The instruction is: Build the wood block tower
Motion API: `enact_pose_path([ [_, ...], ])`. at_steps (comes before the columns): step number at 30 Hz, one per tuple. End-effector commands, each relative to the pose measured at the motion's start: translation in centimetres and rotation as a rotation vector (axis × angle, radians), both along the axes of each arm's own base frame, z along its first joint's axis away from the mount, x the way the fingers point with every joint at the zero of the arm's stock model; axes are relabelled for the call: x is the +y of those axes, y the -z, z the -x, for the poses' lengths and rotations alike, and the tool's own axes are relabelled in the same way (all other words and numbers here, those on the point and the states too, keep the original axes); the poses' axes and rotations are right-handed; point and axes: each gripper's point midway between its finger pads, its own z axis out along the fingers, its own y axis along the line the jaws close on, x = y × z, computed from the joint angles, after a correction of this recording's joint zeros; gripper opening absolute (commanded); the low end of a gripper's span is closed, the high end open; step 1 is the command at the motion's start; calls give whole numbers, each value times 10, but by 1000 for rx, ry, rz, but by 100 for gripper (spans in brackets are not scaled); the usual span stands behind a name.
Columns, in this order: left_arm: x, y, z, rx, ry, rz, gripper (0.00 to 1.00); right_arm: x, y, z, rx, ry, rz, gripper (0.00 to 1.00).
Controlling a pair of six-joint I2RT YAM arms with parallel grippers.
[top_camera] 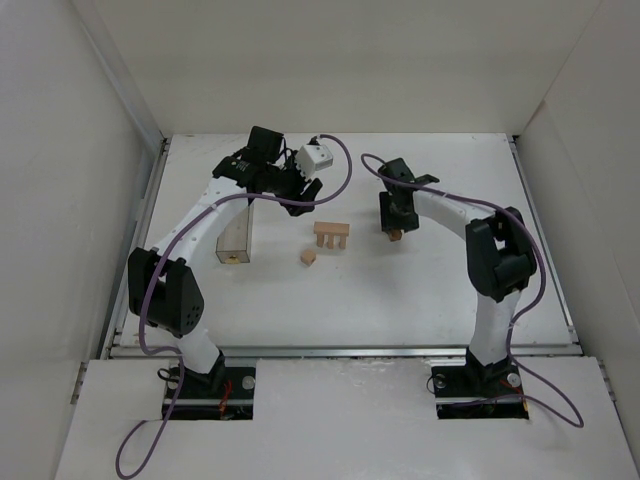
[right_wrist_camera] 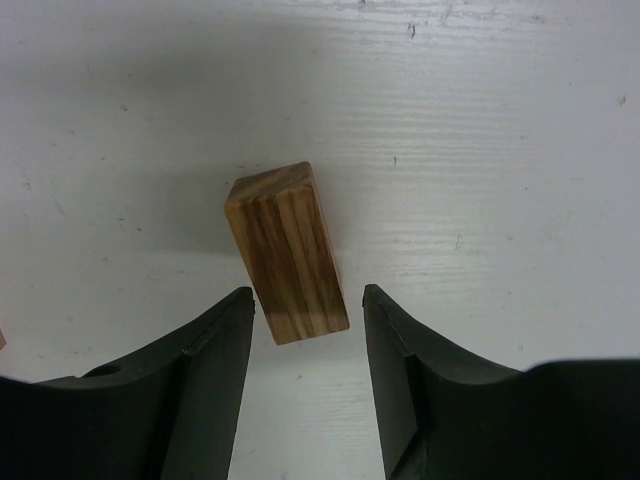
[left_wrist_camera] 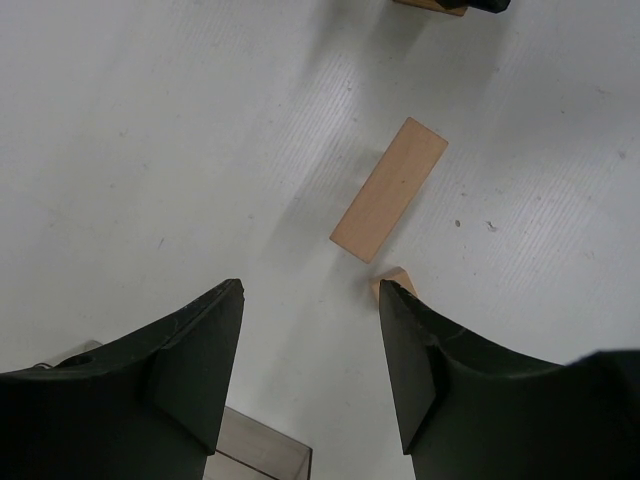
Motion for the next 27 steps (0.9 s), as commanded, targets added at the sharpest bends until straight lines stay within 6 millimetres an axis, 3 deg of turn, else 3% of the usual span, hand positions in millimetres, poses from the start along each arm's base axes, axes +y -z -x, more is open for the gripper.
enact_pose_path([
  [1, 0, -21, 4, -48, 10, 40, 54, 11, -5, -19, -44, -53, -7, 54],
  [4, 0, -21, 4, -48, 10, 40, 54, 15, 0, -22, -31, -106, -3, 51],
  [6, 1, -25, 4, -57, 10, 43, 54, 18, 0, -23, -33, -124, -16, 40],
  [7, 1, -23, 6, -48, 10, 40, 54, 18, 2, -22, -34, -132, -13, 33],
  [8, 1, -23, 6, -48, 10, 40, 54, 18, -6, -24, -58, -132, -22, 13],
  [9, 2, -23, 6, -54, 16, 36, 53, 21, -11, -27, -85, -146, -37, 4],
  [10, 2, -23, 6, -54, 16, 36, 53, 22, -11, -24, -90, -150, -47, 0],
  [14, 4, -23, 9, -55, 38, 14, 50, 30, -46, -27, -210, -230, -104, 0],
  [17, 5, -31, 14, -80, 98, -7, 50, 50, -110, -31, -423, -368, -212, 0],
  [18, 5, -39, 13, -105, 113, -11, 50, 53, -113, -22, -450, -410, -235, 0],
  [19, 3, -44, 16, -114, 142, -6, 50, 60, -153, -12, -563, -487, -289, 0],
  [20, 3, -48, 16, -149, 189, -20, 50, 67, -184, -15, -697, -525, -325, 0],
  [21, 4, -49, 23, -143, 222, -28, 50, 67, -182, -3, -727, -548, -350, 0],
  [22, 2, -62, 24, -181, 262, -24, 50, 66, -219, 9, -849, -584, -376, 0],
  [24, -5, -74, 35, -234, 387, -5, 50, 75, -242, 27, -1001, -698, -419, 0],
  [25, -5, -88, 34, -275, 412, 13, 50, 75, -264, 41, -1086, -743, -429, 0],
  [27, -18, -106, 46, -315, 509, 89, 50, 83, -282, 58, -1189, -861, -444, 0],
])
